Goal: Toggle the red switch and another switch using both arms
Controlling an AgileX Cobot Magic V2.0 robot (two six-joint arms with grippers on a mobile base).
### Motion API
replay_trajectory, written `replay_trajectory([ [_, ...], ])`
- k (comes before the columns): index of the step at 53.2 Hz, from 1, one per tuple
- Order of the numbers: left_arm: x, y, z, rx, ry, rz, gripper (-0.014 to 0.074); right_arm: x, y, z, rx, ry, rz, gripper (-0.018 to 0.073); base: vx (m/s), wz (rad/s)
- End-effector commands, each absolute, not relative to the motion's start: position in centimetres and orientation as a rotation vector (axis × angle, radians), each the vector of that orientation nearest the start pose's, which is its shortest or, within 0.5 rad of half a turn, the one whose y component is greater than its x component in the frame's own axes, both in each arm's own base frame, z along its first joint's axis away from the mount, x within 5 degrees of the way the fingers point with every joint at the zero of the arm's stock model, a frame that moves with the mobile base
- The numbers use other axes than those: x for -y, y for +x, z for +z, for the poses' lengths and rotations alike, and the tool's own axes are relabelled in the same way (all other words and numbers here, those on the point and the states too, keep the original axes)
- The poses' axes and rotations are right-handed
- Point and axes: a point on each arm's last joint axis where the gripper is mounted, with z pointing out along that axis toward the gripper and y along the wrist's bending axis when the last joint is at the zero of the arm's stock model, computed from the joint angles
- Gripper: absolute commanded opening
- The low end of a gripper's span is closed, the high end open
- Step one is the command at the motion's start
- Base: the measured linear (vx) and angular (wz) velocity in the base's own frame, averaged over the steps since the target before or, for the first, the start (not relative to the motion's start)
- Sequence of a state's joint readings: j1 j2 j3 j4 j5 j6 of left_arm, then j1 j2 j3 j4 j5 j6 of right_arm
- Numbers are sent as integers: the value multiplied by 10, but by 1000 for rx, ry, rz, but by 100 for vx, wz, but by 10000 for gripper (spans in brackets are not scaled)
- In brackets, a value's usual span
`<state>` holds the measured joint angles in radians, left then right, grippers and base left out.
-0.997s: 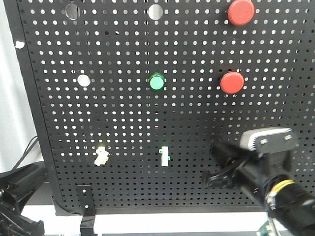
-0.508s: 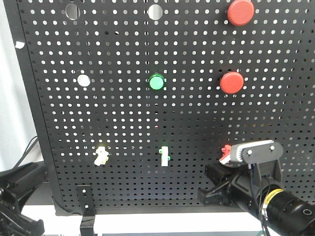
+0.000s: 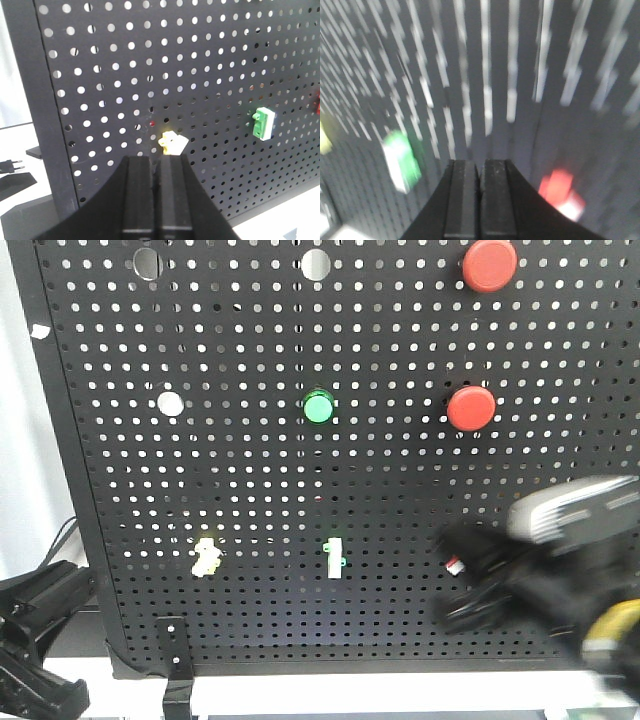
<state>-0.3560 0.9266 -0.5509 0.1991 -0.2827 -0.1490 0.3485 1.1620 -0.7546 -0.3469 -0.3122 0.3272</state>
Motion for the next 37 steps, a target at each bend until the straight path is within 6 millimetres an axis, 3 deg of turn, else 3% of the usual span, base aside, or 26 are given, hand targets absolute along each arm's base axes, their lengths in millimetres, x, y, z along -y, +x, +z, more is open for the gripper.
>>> replay_trajectory([
  [1, 75, 181, 342, -1414, 327, -335, 3, -91, 220, 373, -1417, -373, 338, -6, 0, 0],
  [12, 75, 181, 342, -1414, 327, -335, 3, -81, 197, 392, -1359, -349, 331, -6, 0, 0],
  [37, 75, 181, 340, -1437, 329, -329, 3, -80, 196, 393, -1361, -347, 329, -6, 0, 0],
])
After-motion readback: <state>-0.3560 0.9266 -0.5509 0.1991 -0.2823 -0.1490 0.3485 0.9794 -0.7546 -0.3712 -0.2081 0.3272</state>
